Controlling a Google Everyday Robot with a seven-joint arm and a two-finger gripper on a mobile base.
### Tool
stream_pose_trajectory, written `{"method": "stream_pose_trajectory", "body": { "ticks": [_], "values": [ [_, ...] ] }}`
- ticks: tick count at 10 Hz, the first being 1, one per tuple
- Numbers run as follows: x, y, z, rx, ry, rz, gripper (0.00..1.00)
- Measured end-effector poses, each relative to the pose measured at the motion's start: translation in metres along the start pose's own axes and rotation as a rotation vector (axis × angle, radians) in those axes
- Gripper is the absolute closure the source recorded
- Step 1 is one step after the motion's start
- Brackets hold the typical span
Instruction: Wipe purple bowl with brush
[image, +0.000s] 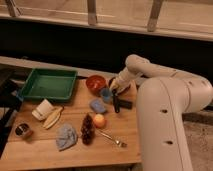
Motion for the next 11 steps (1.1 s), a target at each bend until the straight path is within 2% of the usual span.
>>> {"method": "stream_pose_trajectory", "body": {
  "ticks": [3, 5, 7, 8, 11],
  "values": [
    [0.006, -0.018, -0.005, 0.013, 0.006, 0.027, 1.0],
    [-0.005, -0.018, -0.018, 0.016, -0.025, 0.027, 1.0],
    [-0.017, -0.004, -0.024, 0.015, -0.047, 0.004, 1.0],
    [-0.021, 0.011, -0.022, 0.01, -0.049, -0.031, 1.0],
    [-0.015, 0.025, -0.014, 0.0, -0.028, -0.073, 1.0]
  ]
}}
